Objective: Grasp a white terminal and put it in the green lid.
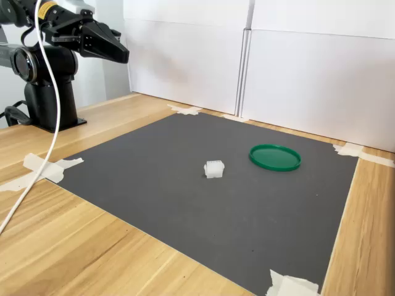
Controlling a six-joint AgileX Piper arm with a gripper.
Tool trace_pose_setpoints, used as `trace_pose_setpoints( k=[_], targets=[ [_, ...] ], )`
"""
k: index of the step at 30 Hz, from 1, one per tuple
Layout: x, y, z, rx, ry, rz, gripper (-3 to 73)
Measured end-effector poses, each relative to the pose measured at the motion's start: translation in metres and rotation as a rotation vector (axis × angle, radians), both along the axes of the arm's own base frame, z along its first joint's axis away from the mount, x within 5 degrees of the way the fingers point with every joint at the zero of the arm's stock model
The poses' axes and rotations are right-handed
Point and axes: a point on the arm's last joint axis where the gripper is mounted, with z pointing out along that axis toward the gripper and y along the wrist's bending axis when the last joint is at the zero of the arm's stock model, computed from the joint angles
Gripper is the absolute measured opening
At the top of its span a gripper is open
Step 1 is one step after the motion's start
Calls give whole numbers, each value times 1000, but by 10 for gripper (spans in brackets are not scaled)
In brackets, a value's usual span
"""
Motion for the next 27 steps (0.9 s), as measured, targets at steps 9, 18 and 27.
trace_pose_setpoints(
  k=[9, 18, 27],
  targets=[
    [0, 0, 0, 0, 5, 1, -21],
    [-1, 0, 2, -9, 7, 5, -21],
    [23, 2, 46, -54, 145, 33, -21]
  ],
)
